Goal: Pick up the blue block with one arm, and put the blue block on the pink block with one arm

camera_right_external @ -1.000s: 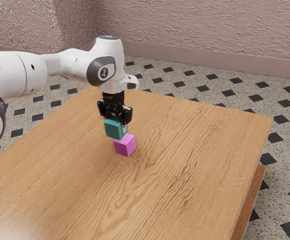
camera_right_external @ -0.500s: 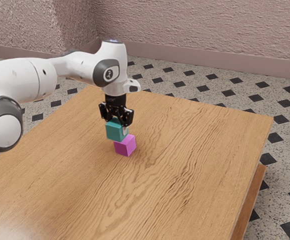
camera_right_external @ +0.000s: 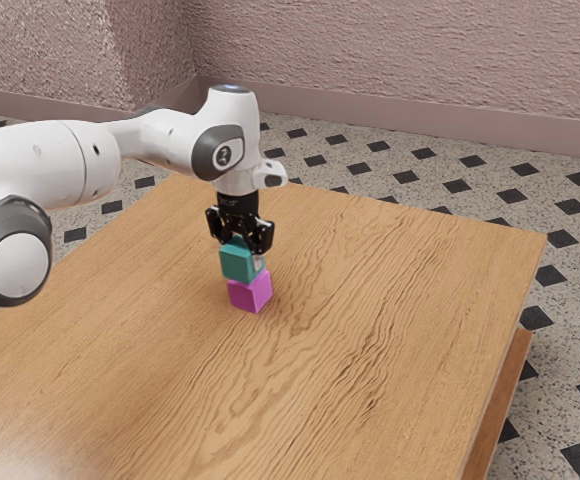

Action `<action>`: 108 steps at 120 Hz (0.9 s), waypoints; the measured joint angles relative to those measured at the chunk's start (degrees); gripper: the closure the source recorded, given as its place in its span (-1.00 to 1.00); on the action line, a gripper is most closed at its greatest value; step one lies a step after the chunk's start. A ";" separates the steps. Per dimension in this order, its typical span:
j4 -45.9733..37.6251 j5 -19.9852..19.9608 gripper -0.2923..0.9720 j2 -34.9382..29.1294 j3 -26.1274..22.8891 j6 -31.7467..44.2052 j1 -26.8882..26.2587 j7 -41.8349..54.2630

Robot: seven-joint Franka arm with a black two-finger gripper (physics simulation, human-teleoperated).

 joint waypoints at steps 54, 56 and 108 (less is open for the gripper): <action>-0.50 0.02 -0.05 1.44 0.48 2.81 0.08 0.27; -0.48 0.02 -0.05 1.45 0.49 2.86 0.08 0.29; -1.11 -0.64 -0.41 -2.98 0.51 2.96 -0.54 0.83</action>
